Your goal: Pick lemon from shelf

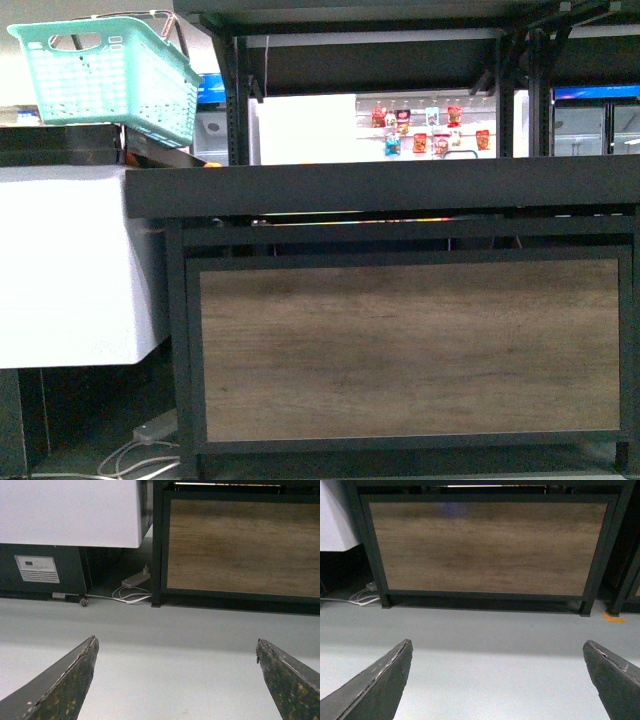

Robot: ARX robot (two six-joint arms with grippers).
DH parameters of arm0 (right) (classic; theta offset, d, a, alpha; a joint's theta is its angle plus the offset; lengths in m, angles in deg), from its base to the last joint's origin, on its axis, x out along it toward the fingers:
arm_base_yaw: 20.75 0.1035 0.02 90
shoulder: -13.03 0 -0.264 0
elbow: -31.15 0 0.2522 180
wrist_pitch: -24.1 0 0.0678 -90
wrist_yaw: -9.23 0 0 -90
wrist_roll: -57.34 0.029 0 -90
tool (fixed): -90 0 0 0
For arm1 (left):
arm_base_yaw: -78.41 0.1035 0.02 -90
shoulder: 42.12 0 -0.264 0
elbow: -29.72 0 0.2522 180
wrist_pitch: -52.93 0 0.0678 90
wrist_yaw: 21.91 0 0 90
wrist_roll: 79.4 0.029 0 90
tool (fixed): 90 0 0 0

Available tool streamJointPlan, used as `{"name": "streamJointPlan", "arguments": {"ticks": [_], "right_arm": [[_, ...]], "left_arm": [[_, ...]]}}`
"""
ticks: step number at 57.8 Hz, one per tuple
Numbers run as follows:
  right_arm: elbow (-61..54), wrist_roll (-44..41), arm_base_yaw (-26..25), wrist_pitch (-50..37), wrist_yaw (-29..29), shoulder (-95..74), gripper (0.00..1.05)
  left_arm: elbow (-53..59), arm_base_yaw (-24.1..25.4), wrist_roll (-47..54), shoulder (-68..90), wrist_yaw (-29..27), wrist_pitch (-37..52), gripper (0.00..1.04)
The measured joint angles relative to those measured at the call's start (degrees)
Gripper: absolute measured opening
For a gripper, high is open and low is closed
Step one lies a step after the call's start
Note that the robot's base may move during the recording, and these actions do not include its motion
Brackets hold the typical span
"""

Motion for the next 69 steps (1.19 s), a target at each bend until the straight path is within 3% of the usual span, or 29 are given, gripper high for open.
{"name": "streamJointPlan", "arguments": {"ticks": [69], "right_arm": [[0.0, 0.0, 0.0, 0.0, 0.0, 0.0, 1.02]], "left_arm": [[0.0, 0.0, 0.0, 0.0, 0.0, 0.0, 0.97]]}}
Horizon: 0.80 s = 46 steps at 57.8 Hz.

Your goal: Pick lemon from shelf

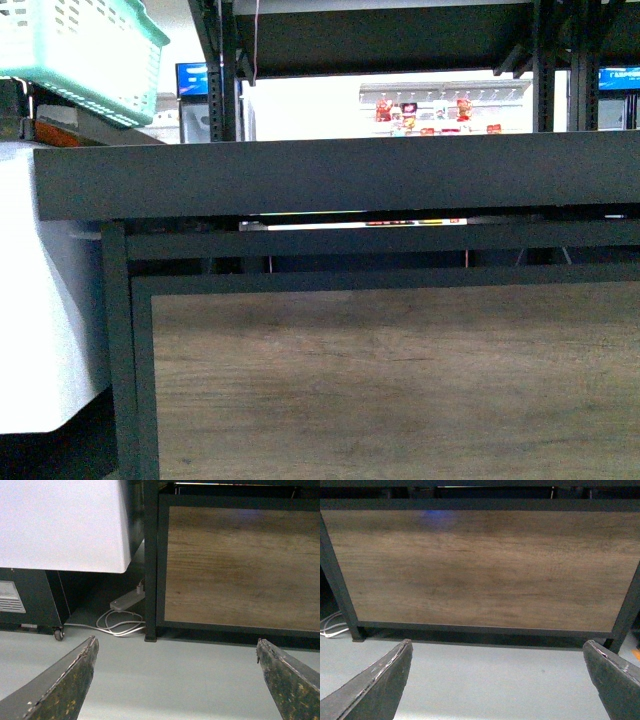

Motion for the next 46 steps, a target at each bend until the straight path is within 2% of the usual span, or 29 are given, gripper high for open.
{"name": "streamJointPlan", "arguments": {"ticks": [46], "right_arm": [[0.0, 0.0, 0.0, 0.0, 0.0, 0.0, 1.02]], "left_arm": [[0.0, 0.0, 0.0, 0.0, 0.0, 0.0, 0.97]]}}
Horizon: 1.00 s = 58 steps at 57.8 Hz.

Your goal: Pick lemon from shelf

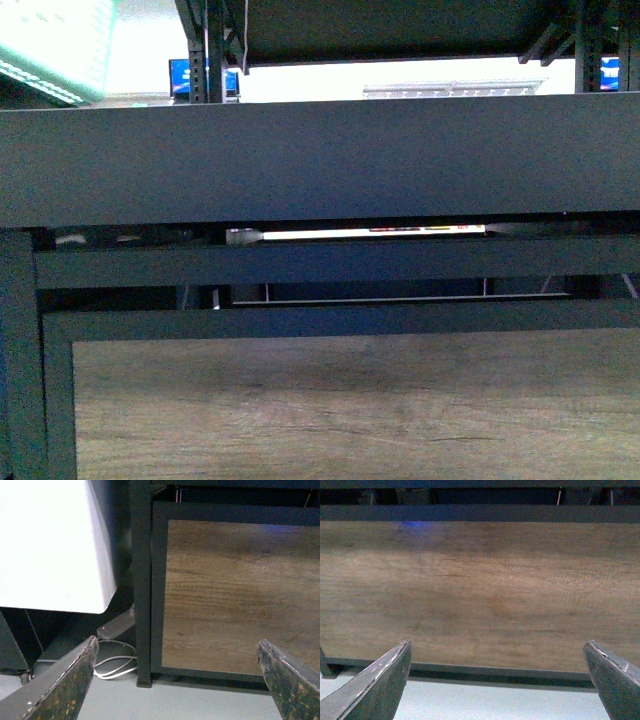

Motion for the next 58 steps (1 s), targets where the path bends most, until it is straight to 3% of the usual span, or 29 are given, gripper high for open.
{"name": "streamJointPlan", "arguments": {"ticks": [58], "right_arm": [[0.0, 0.0, 0.0, 0.0, 0.0, 0.0, 1.02]], "left_arm": [[0.0, 0.0, 0.0, 0.0, 0.0, 0.0, 0.97]]}}
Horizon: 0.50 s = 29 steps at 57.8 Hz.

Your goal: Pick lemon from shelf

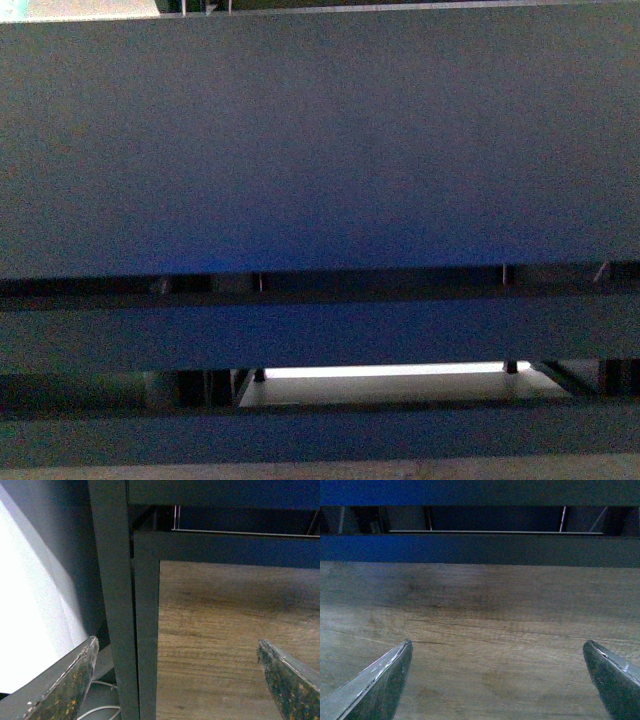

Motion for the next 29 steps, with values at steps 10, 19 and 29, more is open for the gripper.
{"name": "streamJointPlan", "arguments": {"ticks": [10, 19, 29], "right_arm": [[0.0, 0.0, 0.0, 0.0, 0.0, 0.0, 1.02], [0.0, 0.0, 0.0, 0.0, 0.0, 0.0, 1.02], [0.0, 0.0, 0.0, 0.0, 0.0, 0.0, 1.02]], "left_arm": [[0.0, 0.0, 0.0, 0.0, 0.0, 0.0, 0.97], [0.0, 0.0, 0.0, 0.0, 0.0, 0.0, 0.97], [0.0, 0.0, 0.0, 0.0, 0.0, 0.0, 0.97]]}}
